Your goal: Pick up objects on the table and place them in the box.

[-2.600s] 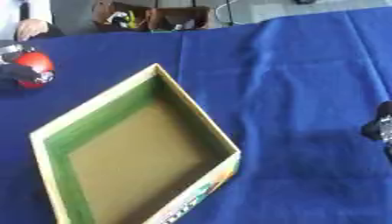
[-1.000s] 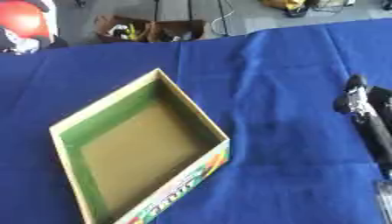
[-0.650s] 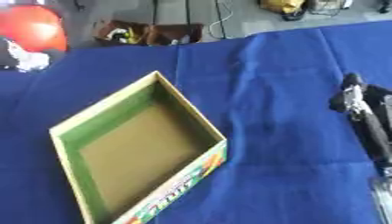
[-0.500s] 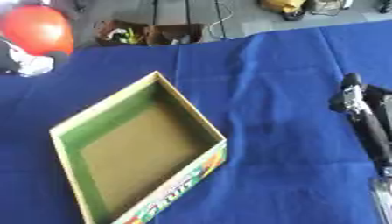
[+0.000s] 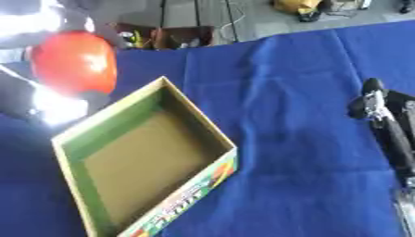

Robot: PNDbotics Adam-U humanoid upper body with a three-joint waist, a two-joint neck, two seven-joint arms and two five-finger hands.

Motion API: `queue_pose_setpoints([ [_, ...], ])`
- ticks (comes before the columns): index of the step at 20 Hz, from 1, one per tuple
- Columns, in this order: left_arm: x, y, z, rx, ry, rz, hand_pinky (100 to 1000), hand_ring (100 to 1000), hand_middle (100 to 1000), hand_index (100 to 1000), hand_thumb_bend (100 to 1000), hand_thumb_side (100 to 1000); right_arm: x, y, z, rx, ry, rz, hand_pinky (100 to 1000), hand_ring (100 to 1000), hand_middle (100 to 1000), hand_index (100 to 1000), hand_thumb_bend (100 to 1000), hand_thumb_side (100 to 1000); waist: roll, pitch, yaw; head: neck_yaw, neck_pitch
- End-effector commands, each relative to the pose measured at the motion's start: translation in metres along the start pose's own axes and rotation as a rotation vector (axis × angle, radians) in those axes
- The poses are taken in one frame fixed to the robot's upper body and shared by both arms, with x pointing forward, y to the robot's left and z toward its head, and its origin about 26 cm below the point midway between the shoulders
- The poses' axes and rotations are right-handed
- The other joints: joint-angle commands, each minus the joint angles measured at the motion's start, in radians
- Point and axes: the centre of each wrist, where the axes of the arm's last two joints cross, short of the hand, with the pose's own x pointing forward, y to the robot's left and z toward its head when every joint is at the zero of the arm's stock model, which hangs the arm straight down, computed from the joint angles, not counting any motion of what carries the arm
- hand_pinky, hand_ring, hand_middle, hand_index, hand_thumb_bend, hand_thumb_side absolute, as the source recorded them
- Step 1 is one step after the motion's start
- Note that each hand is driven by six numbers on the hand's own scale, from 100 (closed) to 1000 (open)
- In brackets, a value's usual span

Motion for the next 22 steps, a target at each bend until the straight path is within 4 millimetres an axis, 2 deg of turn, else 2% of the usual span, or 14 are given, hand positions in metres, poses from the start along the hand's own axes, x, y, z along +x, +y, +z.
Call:
queue_pose_setpoints([
  [1, 0.010, 0.003, 0.001, -0.030, 0.004, -0.070, 393, 782, 753, 625, 100, 233, 0.004, -0.003, -0.002, 0.004, -0.019, 0.008, 802, 522, 348, 471, 100, 849, -0.002, -0.018, -0.001, 0.000, -0.003],
  [5, 0.018, -0.002, -0.006, -0.026, -0.035, -0.181, 389, 773, 721, 625, 100, 215, 0.005, -0.003, -0.003, 0.006, -0.023, 0.009, 803, 522, 348, 471, 100, 847, -0.002, -0.013, -0.003, 0.002, -0.001],
  [10, 0.024, -0.007, -0.012, 0.005, -0.069, -0.271, 387, 766, 677, 624, 100, 202, 0.006, -0.003, -0.004, 0.007, -0.034, 0.003, 803, 523, 349, 472, 100, 846, -0.006, -0.007, -0.005, -0.009, 0.019],
  [17, 0.027, -0.021, -0.020, -0.040, -0.072, -0.305, 385, 767, 667, 624, 100, 198, 0.008, -0.002, -0.006, 0.010, -0.048, -0.009, 804, 524, 350, 474, 100, 845, -0.014, 0.003, -0.008, -0.001, 0.051],
  [22, 0.029, -0.027, -0.023, -0.066, -0.072, -0.314, 388, 772, 667, 635, 100, 200, 0.008, -0.001, -0.006, 0.009, -0.047, -0.012, 804, 525, 351, 474, 100, 849, -0.016, 0.008, -0.009, 0.009, 0.053],
])
